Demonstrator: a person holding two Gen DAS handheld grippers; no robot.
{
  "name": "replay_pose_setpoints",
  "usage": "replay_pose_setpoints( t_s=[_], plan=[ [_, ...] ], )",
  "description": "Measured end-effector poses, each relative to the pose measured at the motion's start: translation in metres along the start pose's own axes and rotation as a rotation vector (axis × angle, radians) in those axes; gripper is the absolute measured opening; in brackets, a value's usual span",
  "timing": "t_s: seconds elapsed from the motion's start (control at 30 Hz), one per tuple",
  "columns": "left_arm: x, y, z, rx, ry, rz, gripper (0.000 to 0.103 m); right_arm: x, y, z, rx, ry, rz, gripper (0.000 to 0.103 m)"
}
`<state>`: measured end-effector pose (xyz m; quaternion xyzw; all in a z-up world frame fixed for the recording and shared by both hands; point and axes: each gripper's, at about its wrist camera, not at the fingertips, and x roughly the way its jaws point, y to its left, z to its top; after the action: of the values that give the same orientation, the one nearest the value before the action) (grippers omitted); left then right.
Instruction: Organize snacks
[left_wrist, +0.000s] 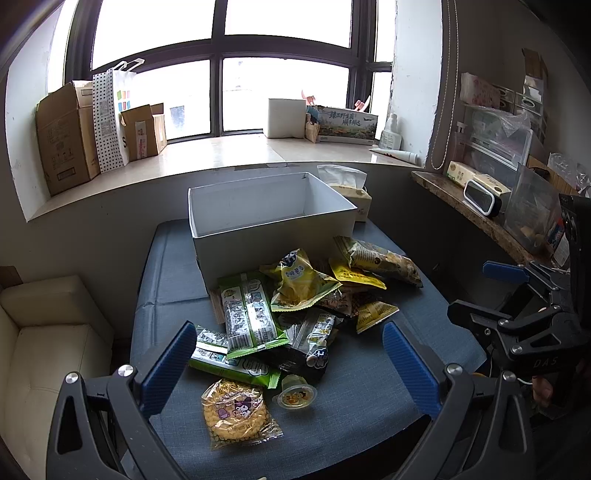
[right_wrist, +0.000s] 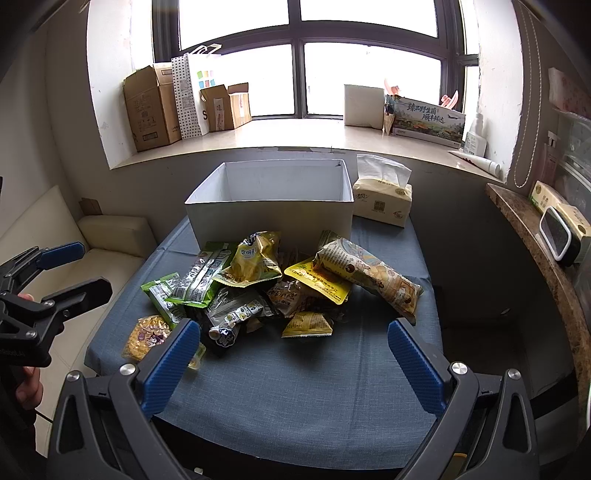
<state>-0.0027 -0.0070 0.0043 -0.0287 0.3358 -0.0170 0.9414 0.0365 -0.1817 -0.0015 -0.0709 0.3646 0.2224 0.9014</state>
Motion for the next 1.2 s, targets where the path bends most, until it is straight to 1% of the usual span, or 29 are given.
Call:
replay_pose_setpoints(
  t_s=[0.23, 0.4, 0.5, 0.57, 0.63, 0.77, 0.83, 0.87, 0.93, 1.07, 1.17, 1.2],
  plan=[
    [0.000, 0.000, 0.000, 0.001, -0.001, -0.001, 0.103, 0.002, 0.001, 0.000, -0.005, 0.000, 0.001, 0.103],
    [0.002, 0.002, -0.001, -0.002, 0.005, -0.005, 0.103, 0.016, -0.008, 0.002, -0.043, -0.019, 0.029, 0.103],
    [0.003, 0.004, -0.002, -0.005, 0.007, -0.008, 0.103, 0.042, -0.029, 0.007, -0.069, -0.007, 0.011, 0.103],
    [0.005, 0.005, -0.003, -0.008, 0.012, -0.009, 0.103, 0.062, -0.049, 0.011, -0.097, -0.013, 0.036, 0.103],
    [0.006, 0.006, -0.005, -0.009, 0.010, -0.010, 0.103, 0.085, -0.067, 0.015, -0.122, 0.012, 0.031, 0.103],
    [0.009, 0.005, -0.006, -0.007, 0.015, -0.012, 0.103, 0.135, -0.102, 0.020, -0.162, 0.076, -0.014, 0.103],
    [0.010, 0.004, -0.007, -0.003, 0.018, -0.013, 0.103, 0.153, -0.114, 0.022, -0.179, 0.082, -0.034, 0.103],
    [0.011, 0.004, -0.007, -0.002, 0.020, -0.015, 0.103, 0.161, -0.118, 0.023, -0.195, 0.082, -0.046, 0.103],
    [0.012, 0.003, -0.008, 0.001, 0.022, -0.015, 0.103, 0.176, -0.122, 0.025, -0.233, 0.111, -0.073, 0.103],
    [0.014, 0.002, -0.009, 0.003, 0.028, -0.017, 0.103, 0.203, -0.116, 0.024, -0.358, 0.161, -0.067, 0.103],
    [0.016, 0.003, -0.010, 0.002, 0.034, -0.014, 0.103, 0.221, -0.109, 0.025, -0.456, 0.196, -0.099, 0.103],
    [0.017, 0.003, -0.010, 0.001, 0.037, -0.013, 0.103, 0.226, -0.107, 0.026, -0.474, 0.204, -0.097, 0.103]
  ],
)
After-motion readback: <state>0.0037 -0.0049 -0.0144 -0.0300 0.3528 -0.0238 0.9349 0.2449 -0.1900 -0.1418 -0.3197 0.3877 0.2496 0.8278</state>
